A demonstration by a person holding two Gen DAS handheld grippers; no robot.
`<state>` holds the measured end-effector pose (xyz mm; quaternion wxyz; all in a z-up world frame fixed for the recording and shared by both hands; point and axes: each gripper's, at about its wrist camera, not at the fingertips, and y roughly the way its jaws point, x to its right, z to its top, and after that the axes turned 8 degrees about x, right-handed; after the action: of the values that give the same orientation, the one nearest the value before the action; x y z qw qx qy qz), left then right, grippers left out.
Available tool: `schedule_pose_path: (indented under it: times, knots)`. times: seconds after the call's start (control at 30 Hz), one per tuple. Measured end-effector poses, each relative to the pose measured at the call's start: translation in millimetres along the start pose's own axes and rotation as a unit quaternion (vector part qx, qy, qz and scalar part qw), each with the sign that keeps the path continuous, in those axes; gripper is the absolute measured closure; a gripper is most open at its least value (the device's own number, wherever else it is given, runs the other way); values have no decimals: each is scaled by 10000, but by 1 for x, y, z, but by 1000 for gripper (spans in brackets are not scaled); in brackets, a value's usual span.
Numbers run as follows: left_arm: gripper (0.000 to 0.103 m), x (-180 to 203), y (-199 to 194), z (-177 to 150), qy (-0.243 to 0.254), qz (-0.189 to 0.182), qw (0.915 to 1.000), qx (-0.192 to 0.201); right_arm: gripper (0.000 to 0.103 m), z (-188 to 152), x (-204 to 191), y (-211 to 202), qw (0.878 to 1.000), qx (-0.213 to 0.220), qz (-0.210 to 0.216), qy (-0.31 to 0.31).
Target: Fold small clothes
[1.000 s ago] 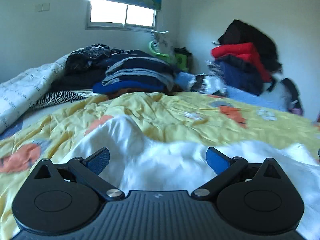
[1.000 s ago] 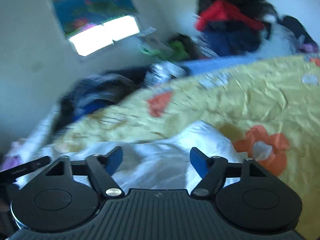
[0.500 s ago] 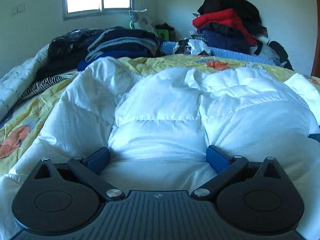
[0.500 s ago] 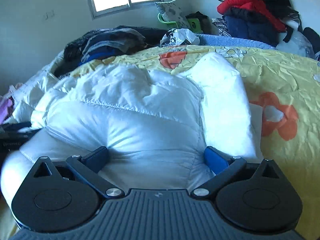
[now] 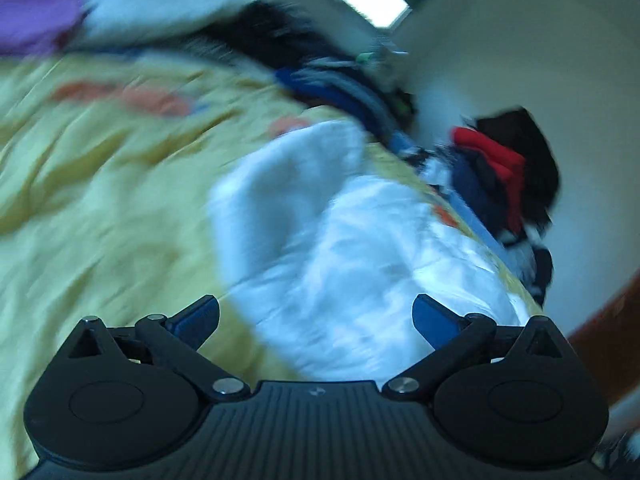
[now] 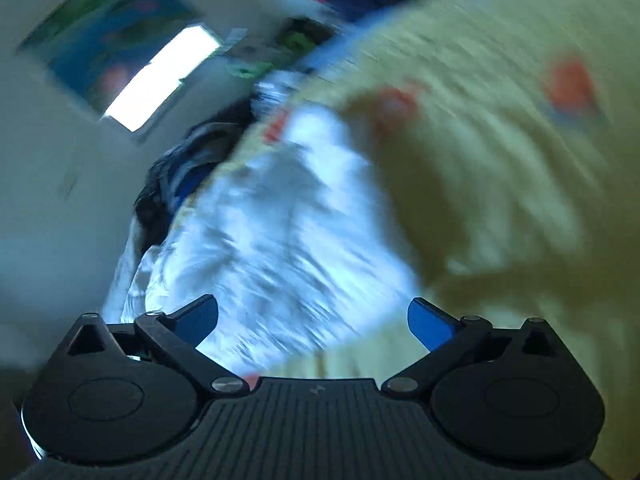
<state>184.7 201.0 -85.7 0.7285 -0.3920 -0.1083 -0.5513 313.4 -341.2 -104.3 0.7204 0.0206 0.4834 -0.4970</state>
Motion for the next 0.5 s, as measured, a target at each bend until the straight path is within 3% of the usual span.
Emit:
schedule_pose_path:
  times: [0.07, 0.17, 0.27, 0.37, 0.47, 0.5]
  knots:
    - [0, -16, 7, 1, -429, 180, 9988, -162, 13, -2, 14, -2, 9994, 4, -60, 331]
    - [0, -19, 8, 4, -732, 102, 9971, -166, 13, 1, 19, 2, 9974, -53, 3, 715]
    - [0, -18, 26, 5, -1128, -306, 9924, -390, 16, 3, 17, 18, 9956, -74, 100, 931]
    - [0, -21, 37, 4, -1571, -561, 9854, -344, 20, 3, 15, 29, 9951, 132, 100, 977]
    - [2, -19, 44, 3, -1832, -584, 9811, -231, 37, 3, 12, 38, 9956, 402, 89, 843]
    - [6, -20, 46, 4, -1889, -581, 9800, -233, 55, 0, 12, 42, 9958, 456, 37, 794]
